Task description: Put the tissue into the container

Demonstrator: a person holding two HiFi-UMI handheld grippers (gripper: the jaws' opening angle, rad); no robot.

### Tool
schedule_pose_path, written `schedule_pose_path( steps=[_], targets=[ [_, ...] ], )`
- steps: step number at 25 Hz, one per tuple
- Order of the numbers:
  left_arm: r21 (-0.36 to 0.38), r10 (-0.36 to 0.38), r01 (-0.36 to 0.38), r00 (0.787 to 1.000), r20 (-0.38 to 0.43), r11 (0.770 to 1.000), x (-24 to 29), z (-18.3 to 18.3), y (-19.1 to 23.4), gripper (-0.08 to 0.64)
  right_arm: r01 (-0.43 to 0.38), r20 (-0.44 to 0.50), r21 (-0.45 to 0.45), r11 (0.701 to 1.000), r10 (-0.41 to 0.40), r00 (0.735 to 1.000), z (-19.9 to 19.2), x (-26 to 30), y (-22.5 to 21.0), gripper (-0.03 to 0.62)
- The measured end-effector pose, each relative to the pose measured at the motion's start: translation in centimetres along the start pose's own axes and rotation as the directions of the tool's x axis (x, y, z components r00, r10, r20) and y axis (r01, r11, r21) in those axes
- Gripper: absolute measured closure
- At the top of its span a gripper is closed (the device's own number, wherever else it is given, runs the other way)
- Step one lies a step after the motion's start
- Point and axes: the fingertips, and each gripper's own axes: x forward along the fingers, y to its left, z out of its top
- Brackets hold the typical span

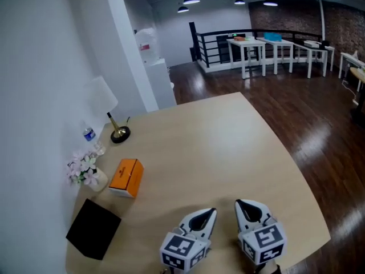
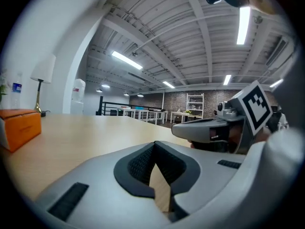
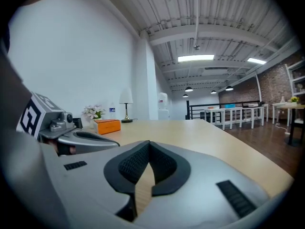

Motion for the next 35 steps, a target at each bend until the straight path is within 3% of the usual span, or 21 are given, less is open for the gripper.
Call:
schedule_pose_path(
  steps=[4,8,12,16,23,24,26,27,31,35],
  targets=[
    [0.016,0.102,-0.102,0.995,-0.009,0.995,-3.4,1.1,6.8,0.557,-0.093,-0.015,-0.026,0.995,0.093,0.996,0.7,4.0,4.2,0.591],
    [0.044,0.217,-0.215,0.976,-0.036,0.976,-7.1,2.4,12.1,0.557,-0.178,-0.031,-0.057,0.982,0.177,0.984,1.6,6.5,8.1,0.592],
    [0.123,0.326,-0.316,0.942,-0.08,0.941,-10.1,5.0,17.3,0.557,-0.216,-0.04,-0.076,0.973,0.214,0.976,1.6,7.4,9.9,0.592],
    [0.177,0.388,-0.363,0.912,-0.132,0.915,-12.1,7.1,22.4,0.557,-0.256,-0.046,-0.092,0.962,0.253,0.966,1.9,8.2,11.9,0.592],
    [0.259,0.488,-0.43,0.842,-0.231,0.865,-12.9,6.7,28.9,0.554,-0.315,-0.04,-0.105,0.943,0.312,0.949,3.1,9.0,15.0,0.592],
    [0.251,0.485,-0.426,0.835,-0.259,0.869,-12.8,6.4,29.5,0.504,-0.319,-0.038,-0.109,0.941,0.317,0.948,3.2,9.0,15.3,0.592],
    [0.193,0.446,-0.403,0.83,-0.334,0.895,-12.1,5.6,30.3,0.214,-0.326,-0.031,-0.111,0.939,0.324,0.945,3.5,8.9,15.7,0.592],
    [0.168,0.432,-0.398,0.827,-0.36,0.902,-11.8,5.5,30.8,0.151,-0.328,-0.028,-0.111,0.938,0.327,0.945,3.6,8.9,15.8,0.592],
    [0.137,0.418,-0.403,0.783,-0.461,0.905,-10.8,3.9,33.5,0.051,-0.33,-0.018,-0.104,0.938,0.33,0.944,3.8,8.8,15.9,0.592],
    [0.107,0.374,-0.387,0.729,-0.573,0.916,-9.9,0.6,35.0,0.051,-0.334,-0.012,-0.103,0.937,0.334,0.942,4.1,8.6,15.7,0.592]
  ],
)
